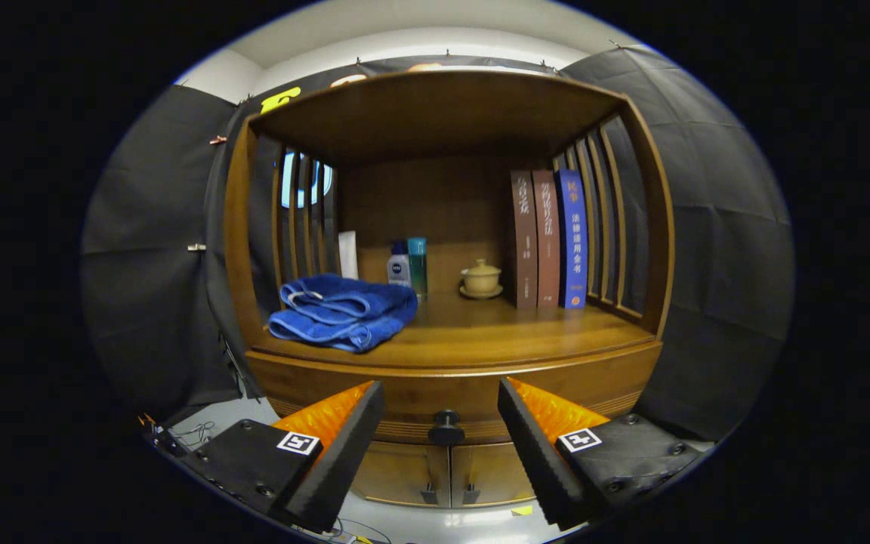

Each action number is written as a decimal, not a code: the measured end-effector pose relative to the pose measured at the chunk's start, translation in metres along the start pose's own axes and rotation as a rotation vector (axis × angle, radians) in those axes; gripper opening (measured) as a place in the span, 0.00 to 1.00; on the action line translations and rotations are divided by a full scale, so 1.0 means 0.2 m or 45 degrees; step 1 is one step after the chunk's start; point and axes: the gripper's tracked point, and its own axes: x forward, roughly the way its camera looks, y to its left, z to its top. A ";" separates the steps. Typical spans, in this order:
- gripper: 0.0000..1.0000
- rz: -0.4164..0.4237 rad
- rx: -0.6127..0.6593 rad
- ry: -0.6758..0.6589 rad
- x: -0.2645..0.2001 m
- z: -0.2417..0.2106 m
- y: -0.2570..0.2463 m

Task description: Pull open the drawer, take out the items inside it, and place them on the countertop above the cabinet.

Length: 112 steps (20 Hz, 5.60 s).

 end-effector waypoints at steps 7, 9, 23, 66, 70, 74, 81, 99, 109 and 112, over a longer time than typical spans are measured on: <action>0.91 -0.006 0.039 0.174 0.26 -0.32 -0.03; 0.83 -0.015 0.046 0.204 0.29 -0.37 -0.04; 0.36 -0.021 0.007 0.292 0.32 -0.45 -0.05; 1.00 -0.024 -0.011 0.200 -0.53 -0.09 0.02; 1.00 -0.050 0.029 0.219 -0.28 0.11 -0.02; 0.97 -0.046 0.053 0.460 0.03 0.05 0.01; 0.95 -0.078 0.028 0.855 0.36 -0.25 0.00; 0.14 -0.061 -0.006 1.082 0.37 -0.45 0.00; 0.14 -0.008 0.047 0.795 0.04 -0.08 0.02; 0.14 0.009 0.071 0.739 -0.01 0.01 0.02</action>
